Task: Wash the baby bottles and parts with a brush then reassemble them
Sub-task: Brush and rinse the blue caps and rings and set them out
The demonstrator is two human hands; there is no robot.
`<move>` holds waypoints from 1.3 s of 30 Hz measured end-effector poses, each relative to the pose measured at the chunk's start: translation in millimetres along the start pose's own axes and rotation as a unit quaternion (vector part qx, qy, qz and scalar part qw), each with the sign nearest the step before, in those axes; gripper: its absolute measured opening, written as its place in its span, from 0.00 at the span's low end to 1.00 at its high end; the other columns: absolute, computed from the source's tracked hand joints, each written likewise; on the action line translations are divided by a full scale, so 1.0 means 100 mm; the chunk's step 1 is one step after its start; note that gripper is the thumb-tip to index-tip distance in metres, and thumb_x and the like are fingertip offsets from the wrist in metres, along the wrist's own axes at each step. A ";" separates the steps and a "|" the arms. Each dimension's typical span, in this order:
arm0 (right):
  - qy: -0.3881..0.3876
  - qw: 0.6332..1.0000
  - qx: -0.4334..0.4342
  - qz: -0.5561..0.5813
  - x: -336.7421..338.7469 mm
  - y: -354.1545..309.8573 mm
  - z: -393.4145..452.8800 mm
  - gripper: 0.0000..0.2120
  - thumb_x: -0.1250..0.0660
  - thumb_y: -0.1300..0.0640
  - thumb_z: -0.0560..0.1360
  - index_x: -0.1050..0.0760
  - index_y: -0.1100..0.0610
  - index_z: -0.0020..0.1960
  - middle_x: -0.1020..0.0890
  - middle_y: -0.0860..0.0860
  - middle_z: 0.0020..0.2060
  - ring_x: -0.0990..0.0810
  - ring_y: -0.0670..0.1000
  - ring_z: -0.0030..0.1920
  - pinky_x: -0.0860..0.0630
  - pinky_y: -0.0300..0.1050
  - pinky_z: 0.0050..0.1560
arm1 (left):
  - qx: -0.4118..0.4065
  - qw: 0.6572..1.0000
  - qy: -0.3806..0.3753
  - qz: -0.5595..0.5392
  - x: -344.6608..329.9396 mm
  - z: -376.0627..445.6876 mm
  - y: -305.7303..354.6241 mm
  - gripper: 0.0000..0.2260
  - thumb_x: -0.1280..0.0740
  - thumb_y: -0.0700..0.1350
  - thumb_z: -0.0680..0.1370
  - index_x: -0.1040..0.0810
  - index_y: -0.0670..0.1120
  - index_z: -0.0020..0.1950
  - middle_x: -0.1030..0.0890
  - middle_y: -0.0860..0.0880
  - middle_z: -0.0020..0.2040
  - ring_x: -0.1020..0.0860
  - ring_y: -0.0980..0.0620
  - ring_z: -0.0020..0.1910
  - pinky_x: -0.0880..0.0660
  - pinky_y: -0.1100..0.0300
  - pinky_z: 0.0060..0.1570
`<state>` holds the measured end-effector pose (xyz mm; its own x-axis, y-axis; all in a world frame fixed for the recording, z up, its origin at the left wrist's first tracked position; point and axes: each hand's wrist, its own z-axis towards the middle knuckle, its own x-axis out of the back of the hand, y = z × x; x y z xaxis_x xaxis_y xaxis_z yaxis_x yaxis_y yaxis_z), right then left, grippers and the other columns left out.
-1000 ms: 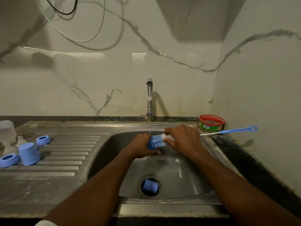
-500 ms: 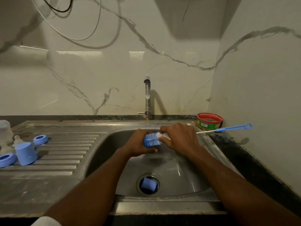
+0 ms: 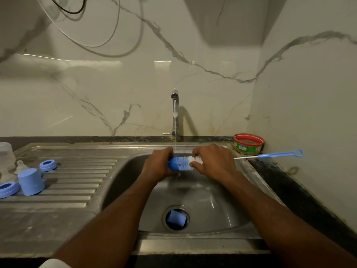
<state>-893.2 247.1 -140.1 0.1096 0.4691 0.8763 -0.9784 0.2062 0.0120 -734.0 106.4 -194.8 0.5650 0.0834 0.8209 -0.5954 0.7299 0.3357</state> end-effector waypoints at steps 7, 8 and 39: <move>-0.019 0.999 -0.040 0.002 0.01 0.04 0.01 0.16 0.30 0.36 0.74 0.20 0.44 0.56 0.18 0.45 0.47 0.22 0.48 0.46 0.24 0.47 0.46 | -0.054 0.996 0.013 0.071 0.01 0.05 0.04 0.27 0.19 0.55 0.65 0.31 0.54 0.55 0.23 0.52 0.57 0.26 0.55 0.53 0.24 0.57 0.51; -0.030 0.999 -0.021 0.011 0.01 0.05 0.01 0.16 0.30 0.36 0.73 0.20 0.43 0.56 0.18 0.45 0.47 0.22 0.48 0.46 0.23 0.47 0.47 | -0.047 0.997 0.006 0.060 0.00 0.04 0.02 0.29 0.18 0.55 0.65 0.32 0.54 0.57 0.24 0.51 0.58 0.27 0.55 0.53 0.25 0.58 0.51; -0.003 1.000 -0.006 -0.008 -0.04 0.02 -0.01 0.18 0.31 0.35 0.74 0.20 0.44 0.58 0.17 0.45 0.48 0.21 0.48 0.48 0.28 0.44 0.44 | -0.009 0.984 -0.178 -0.020 -0.19 0.04 0.09 0.30 0.23 0.51 0.74 0.30 0.45 0.71 0.24 0.44 0.66 0.24 0.47 0.62 0.26 0.52 0.64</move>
<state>-895.2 246.8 -143.9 0.1234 0.4606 0.8790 -0.9745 0.2237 0.0196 -752.2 109.2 -205.3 0.3504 -0.1856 0.9180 -0.5648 0.7400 0.3652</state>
